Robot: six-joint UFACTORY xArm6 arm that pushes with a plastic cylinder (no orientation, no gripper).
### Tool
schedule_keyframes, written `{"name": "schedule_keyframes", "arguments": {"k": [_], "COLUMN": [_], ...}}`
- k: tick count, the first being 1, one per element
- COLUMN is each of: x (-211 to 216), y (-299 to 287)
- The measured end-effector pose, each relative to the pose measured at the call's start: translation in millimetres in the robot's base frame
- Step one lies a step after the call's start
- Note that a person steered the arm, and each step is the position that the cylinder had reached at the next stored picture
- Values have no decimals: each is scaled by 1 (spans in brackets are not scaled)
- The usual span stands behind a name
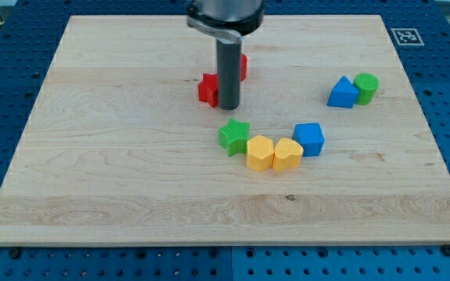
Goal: Push the red circle into the red star
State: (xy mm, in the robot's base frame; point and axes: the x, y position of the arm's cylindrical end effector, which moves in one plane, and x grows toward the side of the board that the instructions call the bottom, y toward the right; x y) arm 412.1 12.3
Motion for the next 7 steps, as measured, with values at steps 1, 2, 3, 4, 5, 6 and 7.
{"name": "schedule_keyframes", "arguments": {"k": [1, 2, 3, 4, 5, 6, 7], "x": [-9, -32, -47, -86, -105, -95, -75], "y": [16, 34, 50, 50, 46, 24, 12]}}
